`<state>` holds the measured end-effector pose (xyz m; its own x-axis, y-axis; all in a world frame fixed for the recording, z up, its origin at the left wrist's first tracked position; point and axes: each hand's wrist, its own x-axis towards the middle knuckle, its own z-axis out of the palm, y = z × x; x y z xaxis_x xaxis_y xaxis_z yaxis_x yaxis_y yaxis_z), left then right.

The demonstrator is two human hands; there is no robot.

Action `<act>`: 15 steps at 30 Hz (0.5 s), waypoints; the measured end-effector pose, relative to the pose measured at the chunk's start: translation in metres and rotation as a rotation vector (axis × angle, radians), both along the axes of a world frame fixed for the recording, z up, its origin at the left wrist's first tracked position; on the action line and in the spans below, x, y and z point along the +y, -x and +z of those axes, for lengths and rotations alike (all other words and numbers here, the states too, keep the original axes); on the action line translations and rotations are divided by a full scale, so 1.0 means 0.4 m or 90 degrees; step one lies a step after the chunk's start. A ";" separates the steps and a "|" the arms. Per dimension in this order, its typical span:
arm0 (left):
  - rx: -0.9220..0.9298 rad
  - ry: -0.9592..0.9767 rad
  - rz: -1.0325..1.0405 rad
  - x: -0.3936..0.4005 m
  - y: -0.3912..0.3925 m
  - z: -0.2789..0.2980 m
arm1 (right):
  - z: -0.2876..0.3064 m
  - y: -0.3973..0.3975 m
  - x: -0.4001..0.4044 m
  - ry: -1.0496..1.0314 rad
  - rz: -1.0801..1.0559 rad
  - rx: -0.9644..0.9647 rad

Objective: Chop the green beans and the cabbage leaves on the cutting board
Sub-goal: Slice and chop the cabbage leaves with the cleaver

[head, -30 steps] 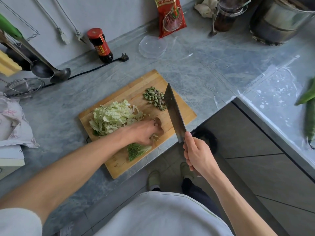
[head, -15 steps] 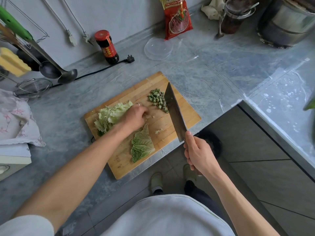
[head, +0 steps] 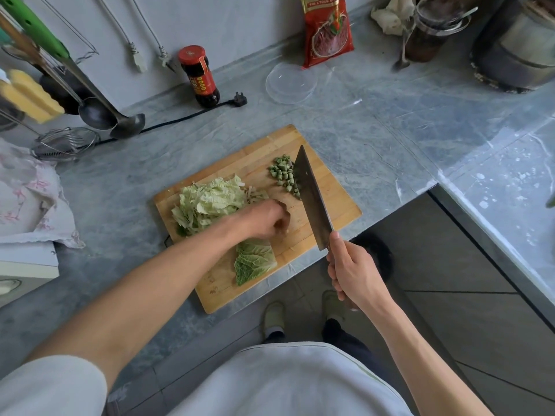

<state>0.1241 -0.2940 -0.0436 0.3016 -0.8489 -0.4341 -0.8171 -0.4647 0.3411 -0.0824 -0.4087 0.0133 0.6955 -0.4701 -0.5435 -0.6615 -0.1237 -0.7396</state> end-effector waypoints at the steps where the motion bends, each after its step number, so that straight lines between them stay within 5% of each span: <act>1: -0.017 -0.002 0.010 0.002 -0.016 -0.001 | 0.001 0.000 0.000 0.000 0.002 0.000; 7: -0.148 0.033 0.142 0.054 -0.121 -0.006 | -0.002 -0.004 0.001 -0.004 0.011 -0.004; 15: -0.107 0.053 -0.065 0.041 -0.046 -0.005 | 0.005 -0.019 0.000 0.023 0.041 -0.004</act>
<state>0.1424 -0.2777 -0.0457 0.2743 -0.9095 -0.3124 -0.9074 -0.3524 0.2292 -0.0750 -0.4086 0.0155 0.7285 -0.4434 -0.5223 -0.6464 -0.1921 -0.7384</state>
